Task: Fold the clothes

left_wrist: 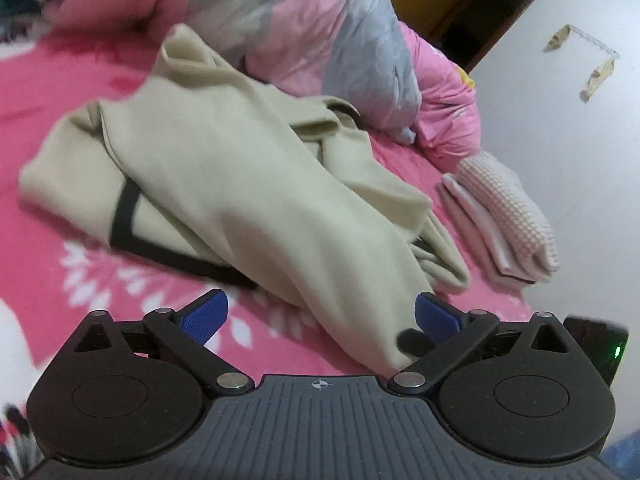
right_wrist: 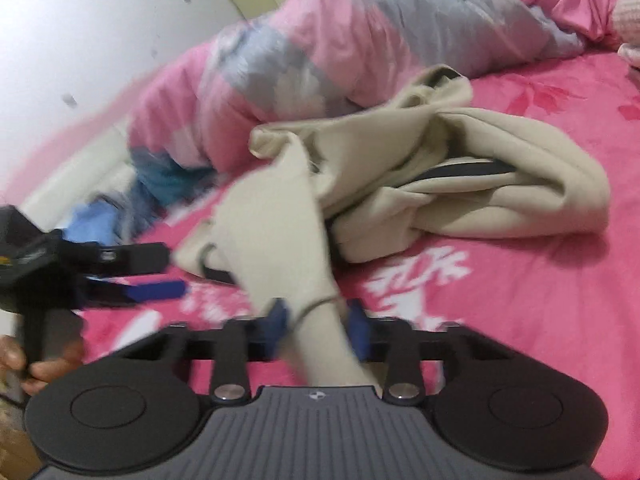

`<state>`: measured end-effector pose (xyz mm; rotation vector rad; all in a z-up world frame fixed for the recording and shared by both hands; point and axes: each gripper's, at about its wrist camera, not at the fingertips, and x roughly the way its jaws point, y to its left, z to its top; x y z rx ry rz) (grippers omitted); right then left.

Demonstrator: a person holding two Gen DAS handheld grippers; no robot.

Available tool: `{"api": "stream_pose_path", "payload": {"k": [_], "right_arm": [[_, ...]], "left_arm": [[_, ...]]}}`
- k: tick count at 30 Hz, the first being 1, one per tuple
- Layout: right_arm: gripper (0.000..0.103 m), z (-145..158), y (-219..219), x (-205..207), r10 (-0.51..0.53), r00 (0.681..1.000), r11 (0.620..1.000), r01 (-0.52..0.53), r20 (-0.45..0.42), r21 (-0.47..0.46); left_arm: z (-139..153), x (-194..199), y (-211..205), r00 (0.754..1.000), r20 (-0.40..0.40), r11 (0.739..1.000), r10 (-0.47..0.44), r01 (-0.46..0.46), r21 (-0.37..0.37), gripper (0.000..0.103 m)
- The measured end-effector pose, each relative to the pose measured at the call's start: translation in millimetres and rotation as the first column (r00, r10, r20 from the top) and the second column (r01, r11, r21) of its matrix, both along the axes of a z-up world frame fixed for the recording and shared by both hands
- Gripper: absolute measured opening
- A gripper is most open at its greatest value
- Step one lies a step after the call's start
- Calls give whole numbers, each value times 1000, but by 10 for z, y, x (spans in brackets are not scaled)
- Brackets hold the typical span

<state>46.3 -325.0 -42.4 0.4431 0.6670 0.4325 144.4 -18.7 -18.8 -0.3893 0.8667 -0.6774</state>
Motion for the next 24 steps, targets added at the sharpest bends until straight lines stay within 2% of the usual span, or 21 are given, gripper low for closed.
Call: {"api": "stream_pose_path", "payload": {"k": [2,6,9,11,13,14,15,17,19,20,21,23,24], "right_arm": [[13,-17,60,-103,38,999,999,-39,35,25],[11,-81,232,-250,149,984,984,-157,94,84],[11,-86,404,-314,260,954,952,-279,147,126],[11,-43,547,-356,322,929,931,-345,183,117],[11,4,656,-408,358,909,916,-386,212,106],[14,20,672,-430,371,904,912,-398,212,102],[17,30,675,-447,376,903,910,-403,209,101],[20,-8,529,-423,313,931,931,-339,185,131],[31,-47,383,-398,249,955,948,-274,159,160],[44,-67,310,-386,217,965,955,-240,145,173],[51,-86,237,-374,184,974,961,-206,131,187],[61,-125,91,-349,118,988,968,-138,101,211],[64,-145,18,-337,86,993,969,-103,85,223]], "left_arm": [[-9,-30,1,1000,-2,999,-7,7,-31,103],[-85,-75,-20,999,-31,999,-11,10,-41,103],[-193,-99,-15,997,-75,999,14,-17,-34,103],[-259,-105,28,993,-112,997,36,-43,-57,103],[-309,-112,79,990,-130,996,55,-63,-59,98],[-324,-118,104,989,-133,996,71,-77,-46,91],[-333,-117,127,988,-134,996,78,-83,-32,74],[-339,-102,179,986,-145,996,81,-84,-14,56],[-327,-105,255,987,-134,995,91,-94,-15,45],[-313,-110,297,987,-122,995,100,-102,-9,34],[-296,-115,341,988,-106,994,111,-112,1,22],[-221,-121,431,988,-54,989,144,-142,35,10],[-152,-109,502,986,-19,985,168,-167,45,7]]}}
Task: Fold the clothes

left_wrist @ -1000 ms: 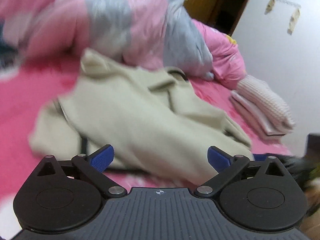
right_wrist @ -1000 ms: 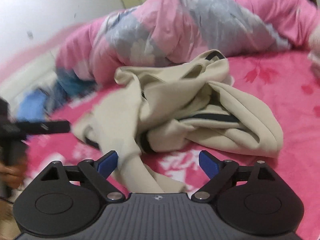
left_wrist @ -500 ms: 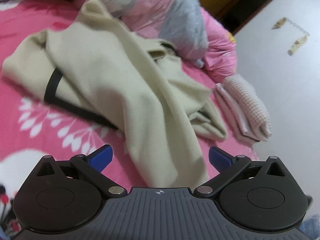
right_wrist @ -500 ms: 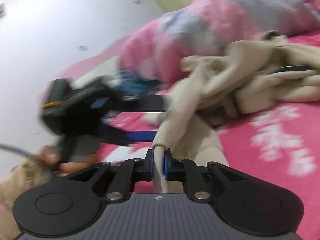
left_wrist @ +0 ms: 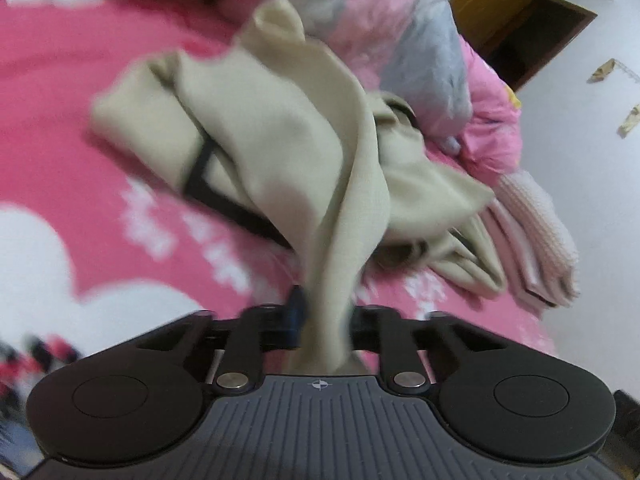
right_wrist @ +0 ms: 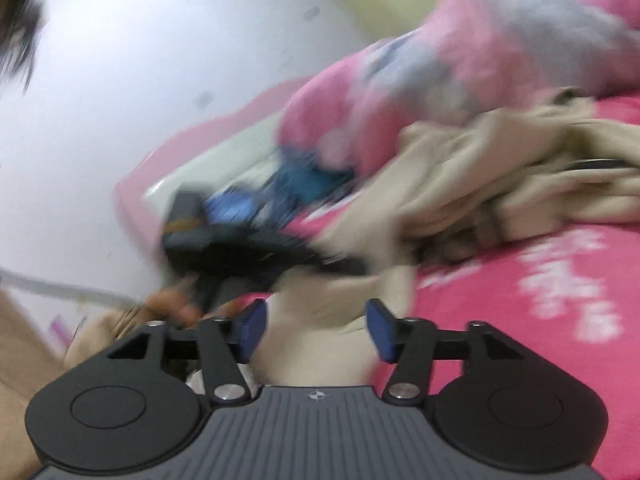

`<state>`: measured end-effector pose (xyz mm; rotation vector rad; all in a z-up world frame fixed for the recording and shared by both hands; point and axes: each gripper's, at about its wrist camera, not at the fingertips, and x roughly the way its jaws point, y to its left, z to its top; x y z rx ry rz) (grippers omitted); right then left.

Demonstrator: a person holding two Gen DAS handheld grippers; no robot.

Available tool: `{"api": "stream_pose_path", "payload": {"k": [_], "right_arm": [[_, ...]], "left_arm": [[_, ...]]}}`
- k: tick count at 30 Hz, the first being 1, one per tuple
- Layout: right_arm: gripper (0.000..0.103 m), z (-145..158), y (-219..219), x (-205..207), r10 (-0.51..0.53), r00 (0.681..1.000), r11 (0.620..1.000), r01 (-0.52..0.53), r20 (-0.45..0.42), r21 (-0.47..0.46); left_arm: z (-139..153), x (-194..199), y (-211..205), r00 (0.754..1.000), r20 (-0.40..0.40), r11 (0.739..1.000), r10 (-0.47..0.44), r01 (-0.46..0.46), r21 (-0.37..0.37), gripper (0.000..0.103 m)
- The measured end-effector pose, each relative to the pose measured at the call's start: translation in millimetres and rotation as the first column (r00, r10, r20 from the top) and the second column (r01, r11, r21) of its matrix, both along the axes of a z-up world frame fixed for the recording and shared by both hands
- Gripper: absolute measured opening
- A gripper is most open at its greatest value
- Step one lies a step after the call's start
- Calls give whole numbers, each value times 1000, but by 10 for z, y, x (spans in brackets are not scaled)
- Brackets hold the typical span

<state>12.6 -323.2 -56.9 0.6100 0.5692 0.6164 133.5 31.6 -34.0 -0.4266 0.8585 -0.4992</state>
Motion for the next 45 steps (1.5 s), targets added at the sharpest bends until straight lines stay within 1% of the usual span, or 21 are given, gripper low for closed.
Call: {"api": "stream_pose_path", "payload": {"k": [2,4,7,9,11,13,15,17,19,20,22,24,25,26,28,31,36,38,41,43,45], "right_arm": [[64,-39,-146,24,-64,997,998,65,-34,18],[64,-78,-292,49,-127,989,991,130,-69,35],[64,-182,-487,110,-220,967,973,228,-127,46],[60,-268,-521,167,-259,955,962,268,-146,43],[59,-328,-534,194,-285,947,955,293,-148,37],[59,-346,-515,216,-302,944,952,305,-133,8],[59,-341,-474,241,-309,944,951,308,-118,-26],[59,-343,-437,270,-313,943,950,309,-112,-50],[59,-344,-430,288,-317,942,948,312,-110,-56],[59,-345,-426,298,-318,942,948,314,-110,-59],[59,-347,-418,316,-322,941,946,316,-109,-65],[60,-349,-411,335,-325,940,945,319,-107,-71],[60,-349,-407,345,-327,939,944,320,-107,-74],[60,-350,-403,354,-328,939,944,321,-106,-77],[60,-351,-399,375,-327,939,944,319,-106,-80],[61,-343,-394,370,-337,936,940,329,-103,-87],[63,-209,-352,375,-341,933,937,327,-114,-123],[63,-60,-279,378,-321,945,939,307,-68,-158],[67,211,-16,472,-241,969,947,246,46,-208],[73,392,160,535,-183,976,947,207,120,-245],[83,564,344,604,-120,975,943,171,189,-286]], "left_arm": [[148,35,165,996,69,998,53,-55,21,5],[333,157,368,982,146,989,122,-132,62,4],[630,400,671,936,273,956,220,-263,131,4],[848,640,838,887,371,911,273,-362,197,4],[1035,928,976,835,457,856,307,-453,251,4],[1204,1235,1082,776,540,786,325,-539,303,4],[1317,1564,1157,730,602,715,323,-605,351,4],[1343,1867,1218,710,624,666,327,-642,381,5],[1269,2128,1234,714,620,643,327,-649,408,7],[1180,2222,1225,733,595,649,328,-633,422,9],[952,2372,1194,787,521,680,330,-581,448,17],[723,2521,1163,834,443,710,328,-527,467,58],[608,2547,1138,854,407,726,325,-501,470,65],[518,2516,1106,868,382,738,318,-480,475,71],[366,2424,1037,891,340,752,300,-440,491,72],[343,2169,967,899,313,769,307,-428,475,72],[479,1655,758,908,333,851,255,-374,369,91],[537,1448,671,910,345,881,232,-347,323,97],[605,1118,520,912,361,918,194,-298,261,97],[582,930,398,915,368,931,166,-269,249,97],[510,799,246,916,373,934,148,-253,251,97]]}}
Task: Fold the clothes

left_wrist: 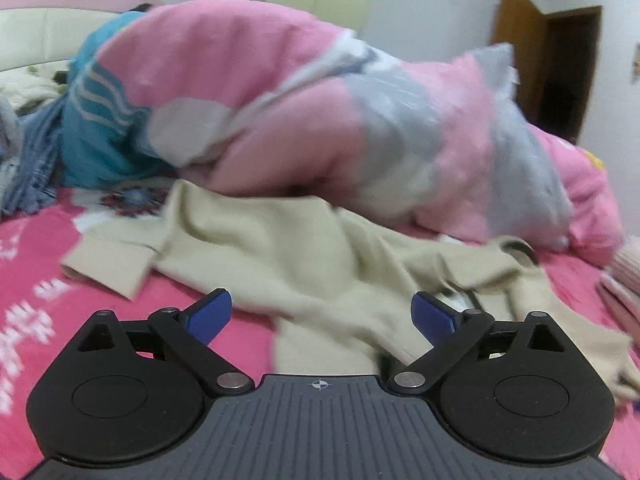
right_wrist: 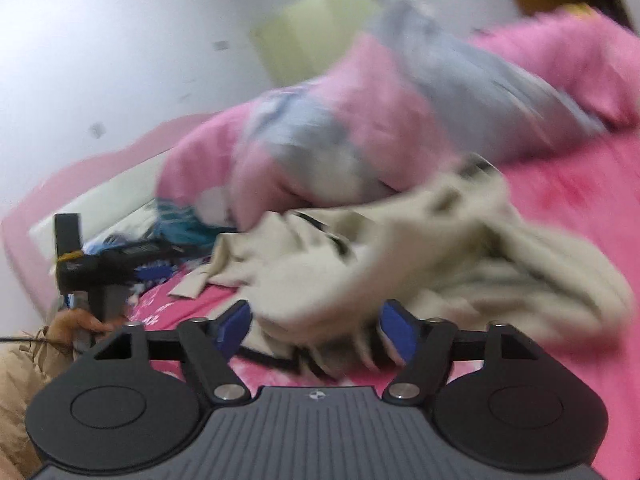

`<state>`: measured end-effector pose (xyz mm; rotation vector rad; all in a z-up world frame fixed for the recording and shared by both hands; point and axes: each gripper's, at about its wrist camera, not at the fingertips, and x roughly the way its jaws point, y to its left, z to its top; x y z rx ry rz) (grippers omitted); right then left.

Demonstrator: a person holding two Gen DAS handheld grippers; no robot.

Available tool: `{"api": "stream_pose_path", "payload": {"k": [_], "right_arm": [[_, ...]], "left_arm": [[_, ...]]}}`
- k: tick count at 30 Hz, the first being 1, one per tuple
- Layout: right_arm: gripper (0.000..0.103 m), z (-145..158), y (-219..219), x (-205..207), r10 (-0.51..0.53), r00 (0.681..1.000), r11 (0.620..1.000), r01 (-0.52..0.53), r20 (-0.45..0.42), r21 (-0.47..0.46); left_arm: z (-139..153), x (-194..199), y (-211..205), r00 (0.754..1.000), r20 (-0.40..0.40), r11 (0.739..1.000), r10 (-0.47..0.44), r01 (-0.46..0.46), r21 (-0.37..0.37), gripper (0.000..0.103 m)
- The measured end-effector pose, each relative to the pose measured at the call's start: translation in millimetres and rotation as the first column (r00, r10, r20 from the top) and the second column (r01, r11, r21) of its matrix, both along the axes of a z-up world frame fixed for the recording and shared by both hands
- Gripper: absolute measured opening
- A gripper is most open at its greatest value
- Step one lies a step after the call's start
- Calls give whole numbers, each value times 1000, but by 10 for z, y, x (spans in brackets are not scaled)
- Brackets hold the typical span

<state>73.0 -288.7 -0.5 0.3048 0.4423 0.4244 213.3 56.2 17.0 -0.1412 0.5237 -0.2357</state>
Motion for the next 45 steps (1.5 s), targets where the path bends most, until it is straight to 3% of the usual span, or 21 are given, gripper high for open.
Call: {"api": "stream_pose_path", "payload": {"k": [4,7,8,9,10,11,12,16,21,26,28,31,35,37,39,43,45], "right_arm": [[91,35,582,253,104,992,976,-88,69,-201],[88,48,546,342,66,996,970,-48,66,-237],[78,53,534,371,53,996,968,-35,65,-249],[52,58,522,401,40,997,965,-22,64,-261],[42,62,510,430,28,998,962,-9,64,-273],[21,67,498,460,15,998,958,4,64,-285],[15,71,486,489,2,998,955,17,64,-297],[12,89,439,607,-49,997,936,68,65,-344],[11,393,-214,890,-219,971,932,236,91,-277],[11,753,-988,1200,-405,908,891,418,105,-178],[10,894,-1292,1328,-477,873,862,488,105,-140],[10,999,-1610,1627,-584,802,789,598,128,-143],[11,917,-1877,2032,-662,738,710,673,129,-208],[20,673,-2001,2309,-680,733,704,649,-11,-288],[41,397,-2061,2437,-699,693,701,616,-176,-361],[50,282,-1902,1914,-668,715,732,579,-207,-360],[67,224,-1822,1652,-651,726,746,560,-222,-359]], "left_arm": [[-220,-119,-187,1000,-10,1000,6,-6,7,97],[-348,-135,-224,999,-27,1000,19,-19,5,96],[-383,-132,-222,999,-33,1000,23,-23,1,96],[-408,-130,-216,999,-38,1000,22,-22,-4,96],[-427,-129,-208,999,-42,1000,18,-19,-11,96],[-444,-131,-204,999,-41,1000,16,-16,-10,96],[-460,-134,-201,999,-38,1000,15,-15,-6,96],[-525,-83,-204,999,-33,1000,19,-18,22,96],[-621,-23,-222,999,-48,999,10,-8,36,96],[-679,5,-209,999,-54,999,0,2,38,96],[-692,24,-193,998,-60,1000,-2,4,30,96],[-715,42,-175,998,-67,1000,-5,6,18,96],[-747,58,-174,997,-80,1000,-7,8,12,96],[-750,65,-174,996,-85,1000,-7,8,10,97],[-747,64,-174,996,-86,1000,-6,7,9,97],[-725,45,-180,997,-83,1000,0,1,14,97],[-684,20,-174,997,-78,1000,1,0,9,97]]}}
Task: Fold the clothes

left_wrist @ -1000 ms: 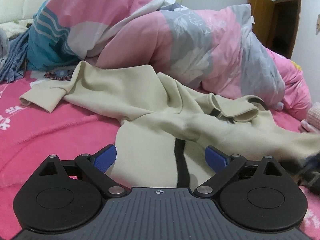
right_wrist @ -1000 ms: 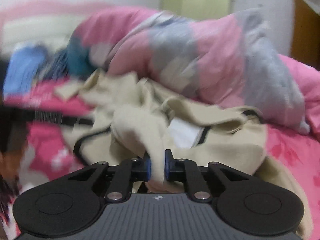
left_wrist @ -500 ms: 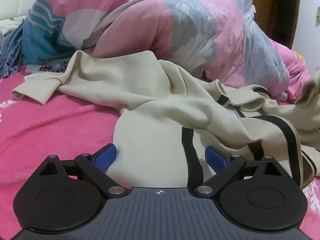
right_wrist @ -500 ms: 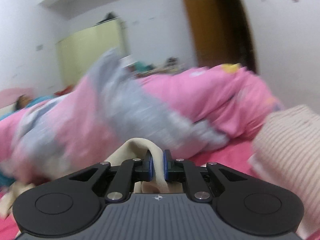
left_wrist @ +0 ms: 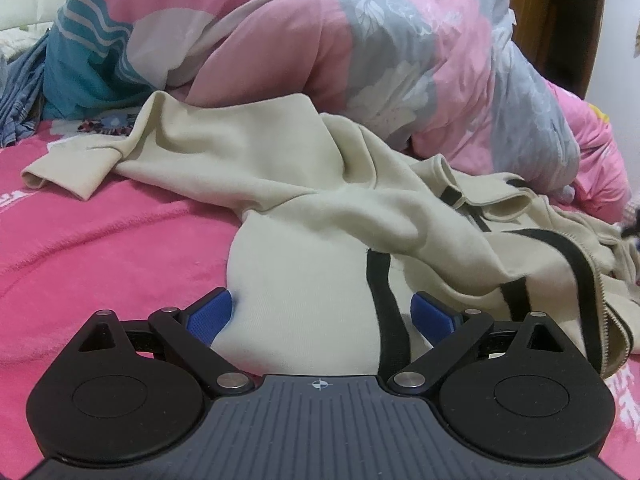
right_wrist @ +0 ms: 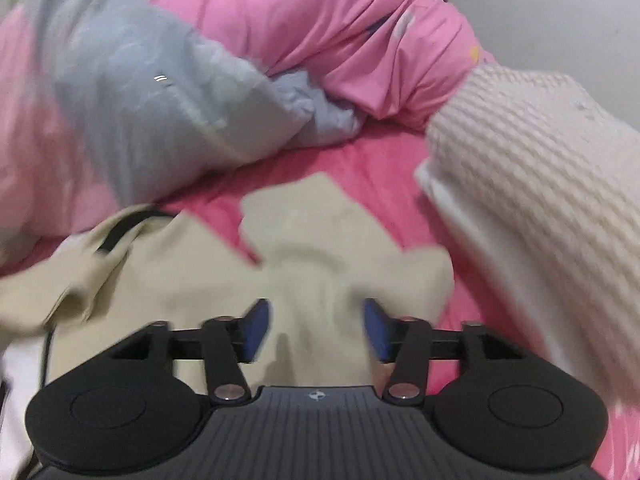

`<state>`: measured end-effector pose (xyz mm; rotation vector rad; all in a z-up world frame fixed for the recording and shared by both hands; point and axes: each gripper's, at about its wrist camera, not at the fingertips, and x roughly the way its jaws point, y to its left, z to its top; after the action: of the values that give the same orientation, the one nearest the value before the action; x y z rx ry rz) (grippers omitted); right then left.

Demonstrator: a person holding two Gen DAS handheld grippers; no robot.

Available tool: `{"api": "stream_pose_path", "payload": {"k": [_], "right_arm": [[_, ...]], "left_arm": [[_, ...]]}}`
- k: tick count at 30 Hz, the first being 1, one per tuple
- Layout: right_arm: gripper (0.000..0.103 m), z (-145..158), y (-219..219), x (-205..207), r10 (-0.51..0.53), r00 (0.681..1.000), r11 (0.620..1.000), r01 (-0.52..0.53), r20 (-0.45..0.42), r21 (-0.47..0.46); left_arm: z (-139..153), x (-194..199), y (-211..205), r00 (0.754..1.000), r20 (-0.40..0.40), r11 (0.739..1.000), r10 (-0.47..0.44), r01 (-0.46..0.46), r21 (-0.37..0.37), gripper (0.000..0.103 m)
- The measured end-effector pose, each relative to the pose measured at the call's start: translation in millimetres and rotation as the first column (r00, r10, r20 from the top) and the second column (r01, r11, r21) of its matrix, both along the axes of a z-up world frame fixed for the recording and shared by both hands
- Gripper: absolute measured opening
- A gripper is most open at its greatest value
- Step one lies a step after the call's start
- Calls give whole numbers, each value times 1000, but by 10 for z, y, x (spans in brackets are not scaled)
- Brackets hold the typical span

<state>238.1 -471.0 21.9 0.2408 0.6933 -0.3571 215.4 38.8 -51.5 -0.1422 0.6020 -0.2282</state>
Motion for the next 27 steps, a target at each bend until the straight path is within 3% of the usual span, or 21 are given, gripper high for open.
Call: {"api": "stream_pose_path", "payload": {"k": [3,6,9,11,16,22,26,27], "right_arm": [[68,-73,120,-400,31,999,999,-31,-12,20],[78,94,251,-936,80,993,988,-90,82,127],[79,111,392,-1333,133,978,948,-173,160,268],[79,48,595,-1510,185,965,921,-236,187,310],[79,-172,1227,-1557,348,916,880,-392,200,266],[78,-494,1734,-1286,412,891,837,-453,193,306],[58,-728,1734,-1112,380,903,837,-428,200,342],[46,-775,1705,-1092,371,905,835,-423,208,352]], "left_arm": [[93,-73,-3,1000,13,1000,-9,9,-12,97],[200,-174,-52,999,25,999,-43,43,-22,98],[292,-277,-193,994,21,994,-108,108,-28,99],[354,-345,-286,988,18,988,-151,151,-32,100],[410,-558,-567,969,-2,969,-247,247,-15,100],[367,-681,-744,961,-32,962,-274,274,13,100],[334,-663,-822,961,-45,961,-274,275,20,100],[327,-658,-840,961,-47,961,-274,275,20,100]]}}
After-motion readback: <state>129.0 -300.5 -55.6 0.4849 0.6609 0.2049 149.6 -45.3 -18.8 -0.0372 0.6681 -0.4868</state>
